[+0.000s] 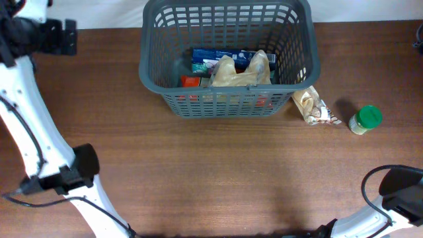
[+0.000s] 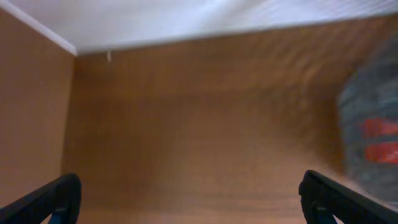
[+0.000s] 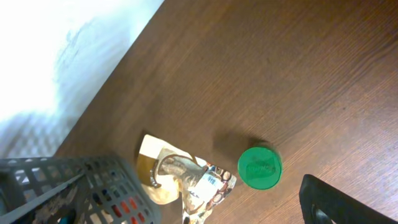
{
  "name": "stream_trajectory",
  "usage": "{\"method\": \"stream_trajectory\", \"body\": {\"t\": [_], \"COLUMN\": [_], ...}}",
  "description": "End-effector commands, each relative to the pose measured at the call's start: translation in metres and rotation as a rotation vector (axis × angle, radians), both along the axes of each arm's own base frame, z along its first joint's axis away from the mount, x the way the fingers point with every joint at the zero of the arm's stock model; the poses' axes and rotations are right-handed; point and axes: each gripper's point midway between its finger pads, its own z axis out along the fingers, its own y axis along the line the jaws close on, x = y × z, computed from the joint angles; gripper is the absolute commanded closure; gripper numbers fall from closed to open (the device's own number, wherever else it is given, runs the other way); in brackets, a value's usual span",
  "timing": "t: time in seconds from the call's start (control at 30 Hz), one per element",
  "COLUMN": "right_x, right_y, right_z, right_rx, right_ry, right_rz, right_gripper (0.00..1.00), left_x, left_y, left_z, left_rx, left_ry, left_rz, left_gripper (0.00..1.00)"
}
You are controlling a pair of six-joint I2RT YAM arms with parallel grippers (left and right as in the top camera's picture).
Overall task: Pack container
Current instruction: 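Place the white pouch into the basket and withdraw the left arm, then reach the right gripper to the green-lidded jar and grasp it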
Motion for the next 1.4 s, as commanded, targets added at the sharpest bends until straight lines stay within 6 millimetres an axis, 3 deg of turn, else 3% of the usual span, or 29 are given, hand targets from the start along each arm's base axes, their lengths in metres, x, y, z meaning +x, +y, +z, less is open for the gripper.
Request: {"method": "stream_trajectory", "body": {"t": [0.0, 0.03, 0.13, 0.27, 0.4, 0.5, 0.73, 0.83, 0.93, 1.13, 1.37], "right_x": [-0.003, -0.006, -0.038, -0.051, -0.056, -0.055, -0.042, -0.038, -0.027, -0.023, 0.008], "right_y": [0.010, 0.011, 0.003, 0.008, 0.011, 0.010, 0.012, 0.018, 0.013, 0.014, 0.038], "right_z": [0.001, -0.003, -0.043, -0.082, -0.143, -0.175, -0.230, -0.239, -0.237, -0.236, -0.217], "right_rx": [0.009, 0.003, -0.073, -0.040, 0.014, 0.040, 0.065, 0.098, 0.077, 0.086, 0.223], "right_ry": [0.008, 0.033, 0.285, 0.416, 0.503, 0.510, 0.443, 0.413, 0.365, 0.350, 0.185], "right_rz": [0.040, 0.048, -0.014, -0.007, -0.003, -0.052, -0.081, -0.064, -0.066, -0.059, 0.034], "right_gripper": [0.03, 0.05, 0.06, 0.06, 0.06, 0.05, 0.05, 0.05, 0.02, 0.02, 0.06], "left_x": [0.007, 0.010, 0.022, 0.024, 0.024, 0.024, 0.024, 0.024, 0.024, 0.024, 0.024], "left_y": [0.030, 0.034, 0.042, 0.042, 0.043, 0.043, 0.043, 0.043, 0.043, 0.043, 0.043], "left_z": [-0.046, -0.057, -0.104, -0.131, -0.140, -0.140, -0.140, -0.140, -0.140, -0.140, -0.140], "left_rx": [-0.050, -0.058, -0.089, -0.111, -0.119, -0.119, -0.118, -0.118, -0.119, -0.118, -0.119], "left_ry": [0.105, 0.126, 0.221, 0.287, 0.310, 0.310, 0.309, 0.309, 0.309, 0.309, 0.309], "left_rz": [0.068, 0.074, 0.080, 0.081, 0.082, 0.082, 0.082, 0.082, 0.082, 0.082, 0.082], "left_gripper": [0.01, 0.01, 0.01, 0.01, 0.01, 0.01, 0.01, 0.01, 0.01, 0.01, 0.01]}}
